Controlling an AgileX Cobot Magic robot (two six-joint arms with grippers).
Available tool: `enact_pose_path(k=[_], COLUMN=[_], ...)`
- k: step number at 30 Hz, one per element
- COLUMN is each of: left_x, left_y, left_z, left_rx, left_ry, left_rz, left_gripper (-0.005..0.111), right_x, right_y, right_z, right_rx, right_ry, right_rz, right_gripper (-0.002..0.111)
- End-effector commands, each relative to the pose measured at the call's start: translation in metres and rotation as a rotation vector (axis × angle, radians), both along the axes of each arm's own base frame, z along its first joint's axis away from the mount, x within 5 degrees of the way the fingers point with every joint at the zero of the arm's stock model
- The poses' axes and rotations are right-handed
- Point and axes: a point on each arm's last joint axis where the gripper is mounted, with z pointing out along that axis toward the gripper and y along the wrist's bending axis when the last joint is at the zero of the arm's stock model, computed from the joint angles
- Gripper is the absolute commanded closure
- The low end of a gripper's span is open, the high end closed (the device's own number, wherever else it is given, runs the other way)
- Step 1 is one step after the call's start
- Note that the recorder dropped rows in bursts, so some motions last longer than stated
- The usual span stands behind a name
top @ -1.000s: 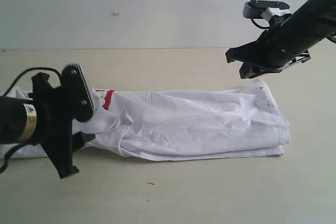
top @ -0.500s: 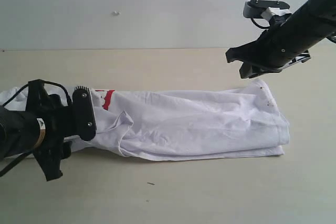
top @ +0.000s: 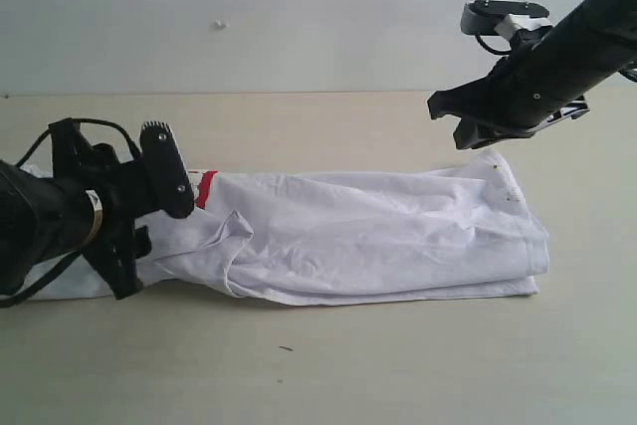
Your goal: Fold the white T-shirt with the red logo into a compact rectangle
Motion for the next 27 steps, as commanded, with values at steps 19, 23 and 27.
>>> enact_pose_path(k=[19,23,27], left_x=[-0.002,-0.008,-0.012], left_y=[-0.014,-0.023,-0.027], left_z=[-0.017,-0.003,0.007], left_rx=[-0.099,-0.101,-0.152], left_ry=[0.131,0.093,0.096], left_rz=[-0.081,-0.135,-0.175], left_gripper=[0.042,0.042,0.042], right_x=[0.002,0.003,0.003], right_y=[0.000,0.000,0.000], right_z=[0.004,0.004,0.004], right_rx=[-0.009,-0.009,-0.009], right_ry=[-0.029,-0.034,-0.034], right_rz=[0.002,0.001,0.001], right_gripper=[0.091,0.091,0.091])
